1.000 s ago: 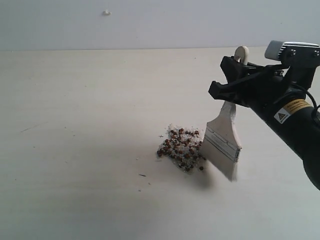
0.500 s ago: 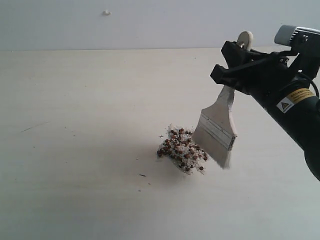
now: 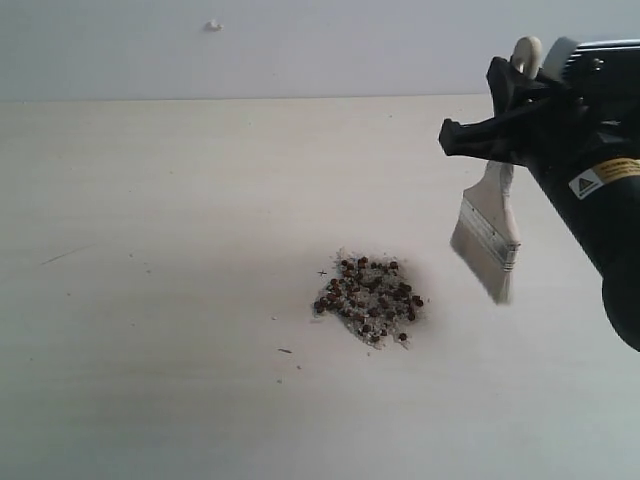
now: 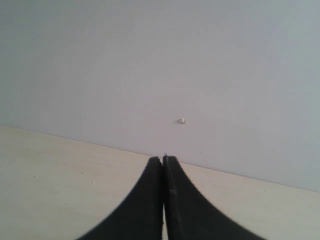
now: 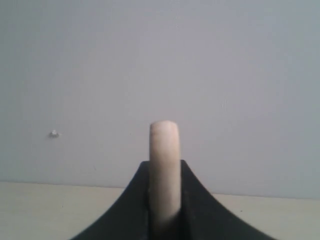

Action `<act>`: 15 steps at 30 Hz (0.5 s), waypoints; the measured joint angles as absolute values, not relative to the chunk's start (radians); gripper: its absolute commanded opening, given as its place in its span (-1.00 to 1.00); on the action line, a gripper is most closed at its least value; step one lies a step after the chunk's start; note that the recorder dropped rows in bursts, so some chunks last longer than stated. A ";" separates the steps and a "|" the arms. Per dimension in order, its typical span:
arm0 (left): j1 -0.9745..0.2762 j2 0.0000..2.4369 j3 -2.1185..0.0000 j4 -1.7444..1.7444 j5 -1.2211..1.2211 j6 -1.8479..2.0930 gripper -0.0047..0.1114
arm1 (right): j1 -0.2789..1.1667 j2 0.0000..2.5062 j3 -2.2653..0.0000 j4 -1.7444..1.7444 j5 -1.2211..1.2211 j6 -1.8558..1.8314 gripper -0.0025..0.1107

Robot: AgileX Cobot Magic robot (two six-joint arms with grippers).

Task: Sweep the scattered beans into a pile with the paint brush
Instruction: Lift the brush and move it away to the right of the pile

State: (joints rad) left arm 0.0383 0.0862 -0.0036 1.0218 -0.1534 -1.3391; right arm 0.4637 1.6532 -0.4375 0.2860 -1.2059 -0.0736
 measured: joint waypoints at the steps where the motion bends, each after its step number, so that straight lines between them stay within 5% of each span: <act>1: 0.038 0.086 -0.004 1.022 -0.153 -1.339 -0.92 | 0.464 1.667 -0.448 0.286 -1.206 -0.081 -0.96; 15: 0.038 0.086 -0.004 1.022 -0.153 -1.339 -0.92 | 0.464 1.793 -0.478 0.420 -1.208 0.069 -0.96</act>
State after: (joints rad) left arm 0.0383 0.0862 -0.0036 1.0218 -0.1534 -1.3391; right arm 0.4637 1.7931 -0.4778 0.4202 -1.2077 0.0692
